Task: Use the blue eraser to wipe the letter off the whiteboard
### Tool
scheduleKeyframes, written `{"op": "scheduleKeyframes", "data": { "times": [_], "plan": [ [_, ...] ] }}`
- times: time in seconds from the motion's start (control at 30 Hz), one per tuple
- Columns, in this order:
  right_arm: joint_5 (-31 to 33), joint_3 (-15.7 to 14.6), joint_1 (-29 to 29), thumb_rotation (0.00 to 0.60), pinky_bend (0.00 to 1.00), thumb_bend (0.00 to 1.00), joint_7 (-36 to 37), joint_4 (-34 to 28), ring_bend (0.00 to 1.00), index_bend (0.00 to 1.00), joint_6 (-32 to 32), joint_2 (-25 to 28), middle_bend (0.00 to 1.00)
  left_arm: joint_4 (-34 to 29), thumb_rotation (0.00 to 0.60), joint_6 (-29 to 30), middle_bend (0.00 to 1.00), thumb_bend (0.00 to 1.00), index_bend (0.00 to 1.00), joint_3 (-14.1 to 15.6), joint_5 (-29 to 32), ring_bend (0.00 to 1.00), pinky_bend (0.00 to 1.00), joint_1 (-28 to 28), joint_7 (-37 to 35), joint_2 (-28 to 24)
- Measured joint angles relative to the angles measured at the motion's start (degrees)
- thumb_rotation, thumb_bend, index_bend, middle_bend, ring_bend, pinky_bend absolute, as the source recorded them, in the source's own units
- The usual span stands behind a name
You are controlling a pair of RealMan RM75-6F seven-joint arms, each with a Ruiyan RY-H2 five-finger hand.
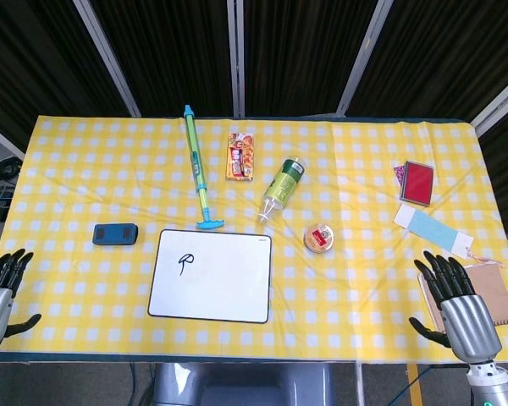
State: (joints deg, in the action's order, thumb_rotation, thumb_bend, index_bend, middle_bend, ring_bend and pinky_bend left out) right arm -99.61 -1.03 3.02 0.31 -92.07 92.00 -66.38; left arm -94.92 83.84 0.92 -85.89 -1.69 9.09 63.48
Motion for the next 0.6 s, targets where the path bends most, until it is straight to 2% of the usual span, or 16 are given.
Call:
{"op": "scheduleKeyframes", "data": {
  "times": [0.37, 0.53, 0.6],
  "plan": [
    [0.32, -0.12, -0.17, 0.6, 0.0, 0.05, 0.26, -0.54, 0.0, 0.04, -0.18, 0.49, 0.0, -0.96, 0.6, -1.0, 0.0, 0.04, 0.0, -0.06, 0.89, 0.0, 0.0, -0.52, 1.47, -0.31],
    [0.95, 0.04, 0.1, 0.6, 0.0, 0.05, 0.41, -0.62, 0.0, 0.04, -0.97, 0.42, 0.0, -1.38, 0.6, -2.22, 0.0, 0.13, 0.0, -1.47, 2.11, 0.0, 0.0, -1.88, 1.87, 0.38],
    [0.99, 0.01, 0.24, 0.6, 0.0, 0.05, 0.4, -0.52, 0.0, 0.04, -1.36, 0.29, 0.0, -1.41, 0.6, -3.22, 0.0, 0.16, 0.01, -2.39, 2.97, 0.0, 0.04, -2.95, 2.75, 0.95]
  ]
}}
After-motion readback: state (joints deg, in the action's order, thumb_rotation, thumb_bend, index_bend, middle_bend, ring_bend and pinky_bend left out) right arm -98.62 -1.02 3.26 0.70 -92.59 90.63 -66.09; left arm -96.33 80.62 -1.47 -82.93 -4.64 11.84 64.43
